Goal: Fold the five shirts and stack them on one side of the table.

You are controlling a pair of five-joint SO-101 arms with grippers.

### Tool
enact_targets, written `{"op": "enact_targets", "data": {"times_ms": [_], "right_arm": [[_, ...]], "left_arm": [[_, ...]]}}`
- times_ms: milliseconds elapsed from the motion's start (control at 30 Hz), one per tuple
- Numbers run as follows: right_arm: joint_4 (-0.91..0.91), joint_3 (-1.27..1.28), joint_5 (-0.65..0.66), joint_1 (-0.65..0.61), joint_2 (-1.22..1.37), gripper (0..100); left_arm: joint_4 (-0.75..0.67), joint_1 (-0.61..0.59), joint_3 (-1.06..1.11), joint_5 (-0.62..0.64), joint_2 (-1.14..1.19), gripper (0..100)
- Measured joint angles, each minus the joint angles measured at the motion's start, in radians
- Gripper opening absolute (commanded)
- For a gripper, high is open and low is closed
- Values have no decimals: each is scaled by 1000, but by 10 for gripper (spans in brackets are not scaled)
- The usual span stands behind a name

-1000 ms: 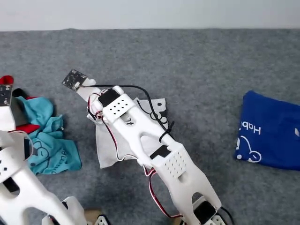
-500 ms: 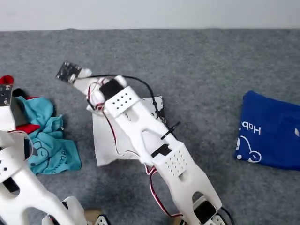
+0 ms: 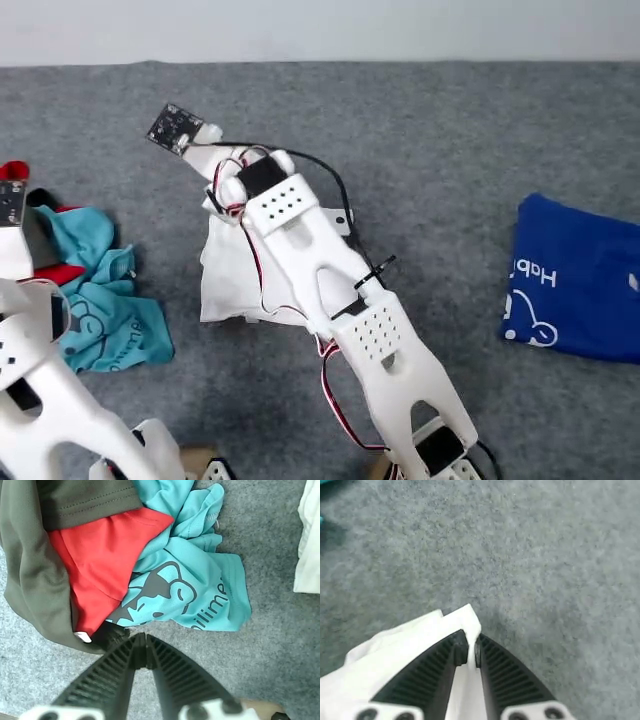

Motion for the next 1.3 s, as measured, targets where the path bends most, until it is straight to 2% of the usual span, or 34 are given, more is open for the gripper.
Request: {"op": "enact_targets", "data": {"times_ms": [100,200,333,533,667,867,1167,1300], "right_arm": [[-20,0,-5,0,9,167],[-14,0,-69,0,5,185],[98,0,-92,0,-69,180],[391,0,-97,0,-190,6],[535,3,-72,-12,-199,9],[535,135,-71,-89,-195,9],[465,132,-71,-229,-92,9],[474,61,-71,-233,-92,9]], "left_arm": [[0,0,0,0,0,6],[0,0,0,0,0,6],[0,0,0,0,0,6],[0,0,14,0,0,6],[0,0,66,0,0,6],[0,0,84,0,0,6],[0,0,84,0,0,6],[0,0,84,0,0,6]]}}
